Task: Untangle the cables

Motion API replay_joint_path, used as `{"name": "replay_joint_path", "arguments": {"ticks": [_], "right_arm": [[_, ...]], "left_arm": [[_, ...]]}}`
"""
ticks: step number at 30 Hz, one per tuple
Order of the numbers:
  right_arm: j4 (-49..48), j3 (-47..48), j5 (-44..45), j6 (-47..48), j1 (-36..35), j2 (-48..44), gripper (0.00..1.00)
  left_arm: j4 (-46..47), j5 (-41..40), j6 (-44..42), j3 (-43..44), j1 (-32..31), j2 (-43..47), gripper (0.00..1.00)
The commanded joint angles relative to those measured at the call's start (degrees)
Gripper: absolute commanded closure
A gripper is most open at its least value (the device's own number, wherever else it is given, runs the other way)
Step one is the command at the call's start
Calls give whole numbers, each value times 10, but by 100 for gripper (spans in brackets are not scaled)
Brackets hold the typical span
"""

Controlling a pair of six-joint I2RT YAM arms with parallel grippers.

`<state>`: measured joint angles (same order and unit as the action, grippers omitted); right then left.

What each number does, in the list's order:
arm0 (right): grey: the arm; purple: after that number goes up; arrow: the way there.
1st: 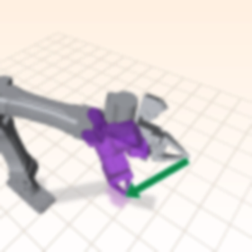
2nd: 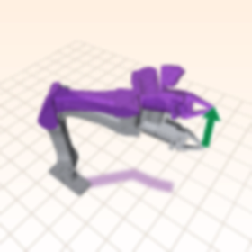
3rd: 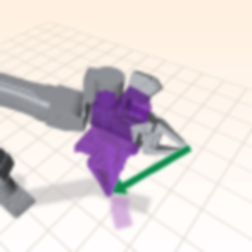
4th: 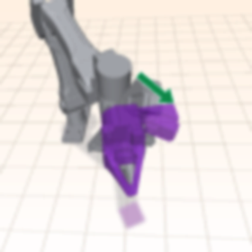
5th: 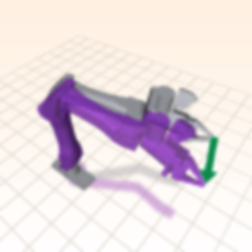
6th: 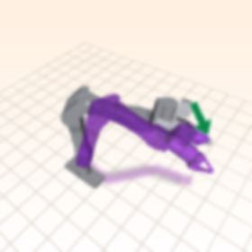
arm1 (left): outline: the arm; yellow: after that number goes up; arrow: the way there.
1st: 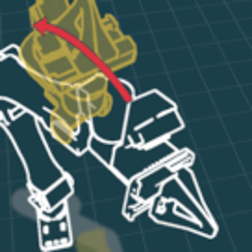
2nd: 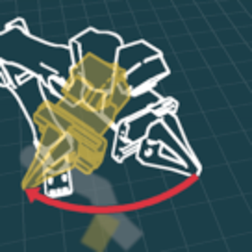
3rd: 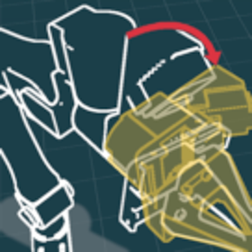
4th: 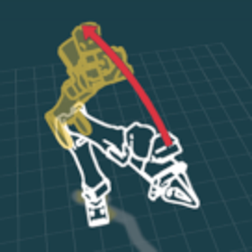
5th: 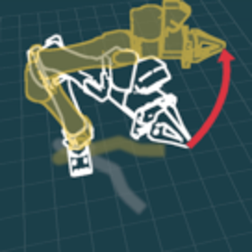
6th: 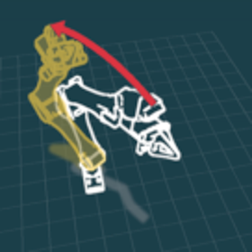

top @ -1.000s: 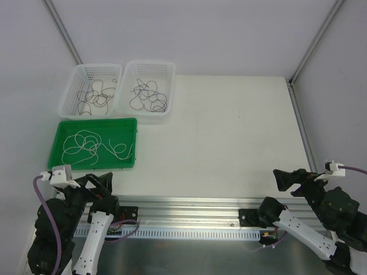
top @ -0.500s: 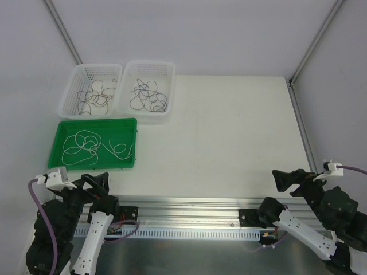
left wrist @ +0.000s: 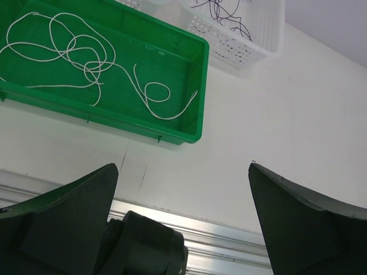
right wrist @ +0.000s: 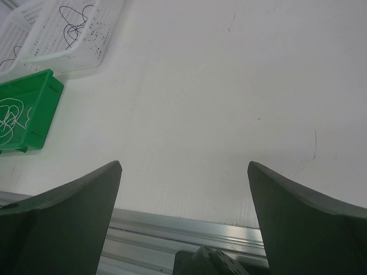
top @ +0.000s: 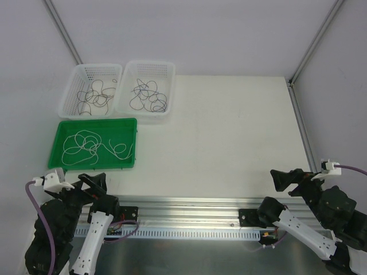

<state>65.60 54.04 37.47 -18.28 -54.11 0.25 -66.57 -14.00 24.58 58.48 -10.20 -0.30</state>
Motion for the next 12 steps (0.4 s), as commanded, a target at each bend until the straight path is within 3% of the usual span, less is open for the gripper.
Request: {"name": "replay_joint_path", "arguments": {"ticks": [1, 12], "right_arm": [[-20, -2, -1, 11, -1, -48, 3], [-22, -3, 0, 16, -2, -47, 3]], "left_arm": [[-1, -15, 13, 10, -4, 95, 1], [-3, -13, 13, 7, -4, 97, 1]]}}
